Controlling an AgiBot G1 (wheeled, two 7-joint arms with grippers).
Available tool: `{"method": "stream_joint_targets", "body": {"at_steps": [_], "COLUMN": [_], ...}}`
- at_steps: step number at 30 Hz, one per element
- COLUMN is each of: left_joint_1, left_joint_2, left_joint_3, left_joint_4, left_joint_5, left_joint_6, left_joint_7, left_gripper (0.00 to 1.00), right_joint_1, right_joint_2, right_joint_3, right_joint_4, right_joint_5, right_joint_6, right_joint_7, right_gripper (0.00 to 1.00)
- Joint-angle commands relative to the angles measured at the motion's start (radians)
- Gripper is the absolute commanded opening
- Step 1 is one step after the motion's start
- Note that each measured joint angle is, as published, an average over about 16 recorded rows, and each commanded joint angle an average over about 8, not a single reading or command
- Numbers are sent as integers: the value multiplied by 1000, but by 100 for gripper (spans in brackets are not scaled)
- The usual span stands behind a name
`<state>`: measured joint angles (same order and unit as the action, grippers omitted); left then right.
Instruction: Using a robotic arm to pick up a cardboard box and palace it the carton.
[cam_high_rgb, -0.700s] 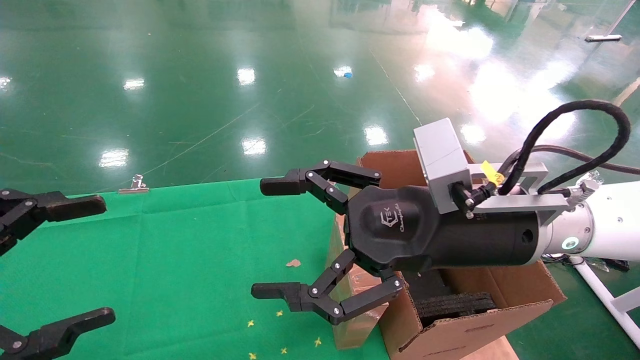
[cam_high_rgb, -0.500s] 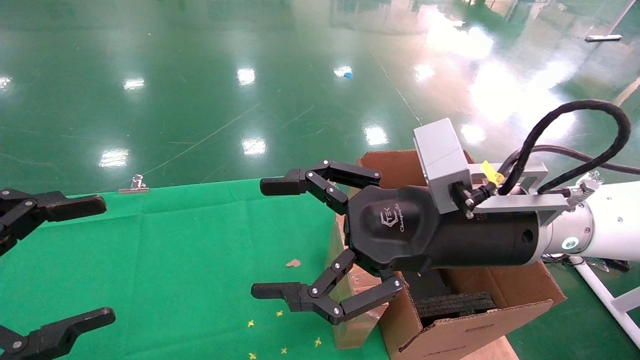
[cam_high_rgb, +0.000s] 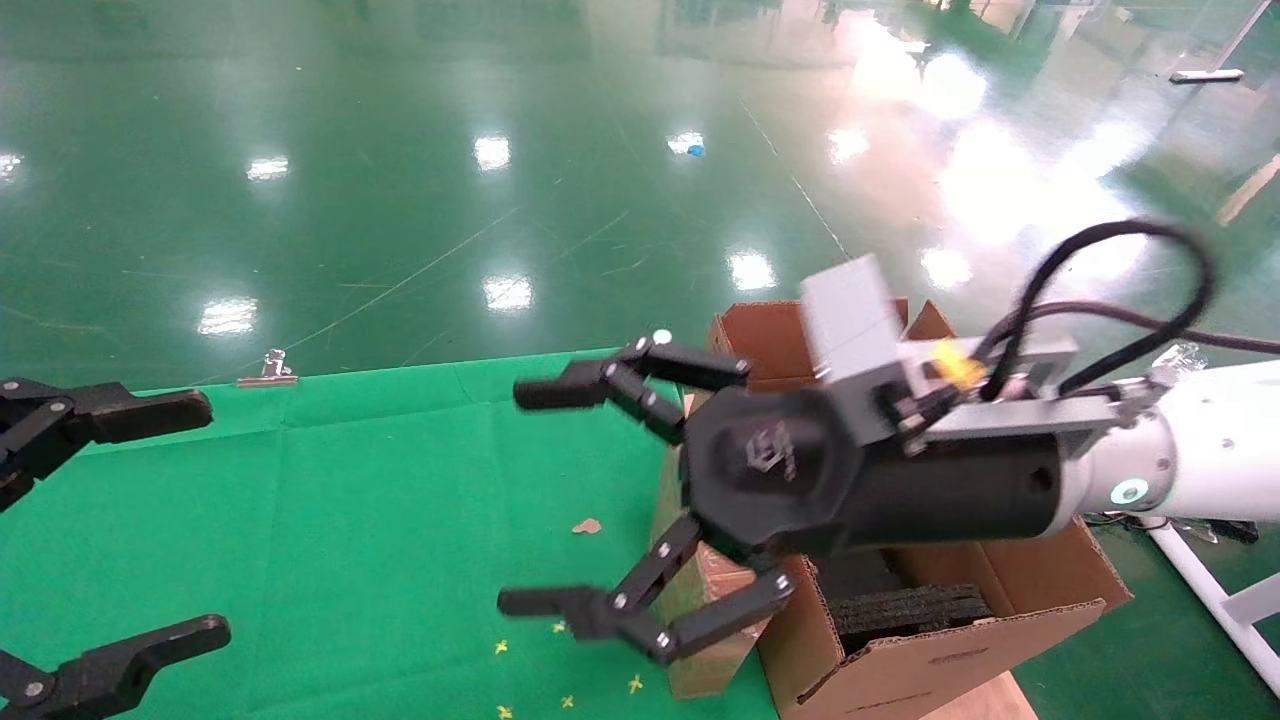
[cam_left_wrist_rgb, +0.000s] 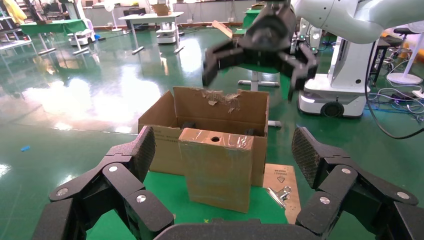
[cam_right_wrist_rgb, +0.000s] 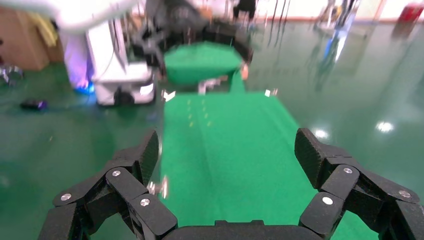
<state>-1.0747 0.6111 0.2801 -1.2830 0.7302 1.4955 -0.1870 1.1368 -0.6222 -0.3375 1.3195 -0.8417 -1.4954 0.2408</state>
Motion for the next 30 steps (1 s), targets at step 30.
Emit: {"method": "stream_joint_targets", "body": {"at_steps": [30], "left_joint_1": [-1], "left_joint_2": [-1], "left_joint_3": [2], "left_joint_4": [0], "left_joint_5": [-1], "left_joint_6": [-1], "left_joint_7": [1], "left_gripper": [100], "right_joint_1": [831], "right_joint_2": [-271], "right_joint_3": [-863], "right_joint_4": [37], "right_joint_5": [-729], "right_joint_6": [-88], "right_joint_7": [425], "right_gripper": [100]}}
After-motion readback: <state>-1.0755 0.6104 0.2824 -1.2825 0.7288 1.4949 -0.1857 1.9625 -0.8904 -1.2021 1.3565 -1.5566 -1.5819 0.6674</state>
